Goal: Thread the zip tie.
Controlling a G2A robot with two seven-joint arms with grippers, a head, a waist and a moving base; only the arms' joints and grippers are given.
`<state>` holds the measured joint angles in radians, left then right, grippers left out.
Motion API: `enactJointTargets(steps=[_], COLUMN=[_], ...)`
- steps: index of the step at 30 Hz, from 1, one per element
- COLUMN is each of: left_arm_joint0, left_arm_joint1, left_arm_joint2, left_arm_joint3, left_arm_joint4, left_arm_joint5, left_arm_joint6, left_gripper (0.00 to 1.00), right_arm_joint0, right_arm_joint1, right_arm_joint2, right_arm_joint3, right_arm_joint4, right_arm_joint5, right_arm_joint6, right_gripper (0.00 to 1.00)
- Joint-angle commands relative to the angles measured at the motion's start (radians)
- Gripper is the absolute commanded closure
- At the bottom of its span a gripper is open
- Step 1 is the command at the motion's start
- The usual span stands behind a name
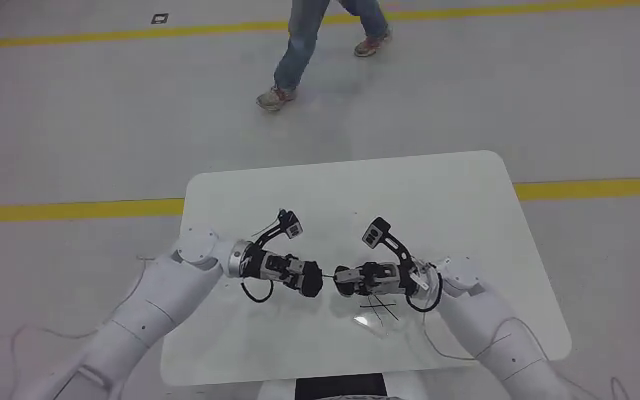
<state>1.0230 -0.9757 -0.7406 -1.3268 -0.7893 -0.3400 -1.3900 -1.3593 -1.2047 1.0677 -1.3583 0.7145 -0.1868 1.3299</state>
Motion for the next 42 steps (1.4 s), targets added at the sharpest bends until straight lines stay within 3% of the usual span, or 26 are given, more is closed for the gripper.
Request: enactJointTargets(steps=[1, 8, 26, 27, 40, 42], left_arm_joint0=[-0.001, 0.008, 0.028, 0.031, 0.054, 0.058], left_arm_joint1=[0.0, 0.0, 0.006, 0.005, 0.014, 0.015], left_arm_joint2=[0.003, 0.003, -0.018, -0.016, -0.044, -0.048], left_arm_joint3=[-0.001, -0.02, -0.029, -0.036, -0.064, -0.068], left_arm_joint4=[0.002, 0.019, 0.016, 0.022, 0.05, 0.053], left_arm_joint5=[0.0, 0.01, 0.006, 0.011, 0.023, 0.025], left_arm_joint6=[0.0, 0.031, 0.02, 0.042, 0.086, 0.089], left_gripper=[0.0, 0.0, 0.0, 0.0, 0.0, 0.11], right_arm_joint0=[0.0, -0.009, -0.031, -0.032, -0.045, -0.046], right_arm_joint1=[0.0, 0.0, 0.009, 0.009, 0.024, 0.028], right_arm_joint2=[0.0, -0.002, 0.017, 0.016, 0.025, 0.03], right_arm_joint3=[0.001, -0.016, -0.052, -0.053, -0.105, -0.111], right_arm_joint4=[0.0, -0.016, -0.001, -0.003, -0.103, -0.124], right_arm_joint5=[0.0, -0.002, -0.033, -0.032, -0.008, 0.0], right_arm_joint6=[0.0, -0.043, -0.042, -0.048, -0.094, -0.1], right_gripper=[1.0, 1.0, 1.0, 1.0, 1.0, 1.0])
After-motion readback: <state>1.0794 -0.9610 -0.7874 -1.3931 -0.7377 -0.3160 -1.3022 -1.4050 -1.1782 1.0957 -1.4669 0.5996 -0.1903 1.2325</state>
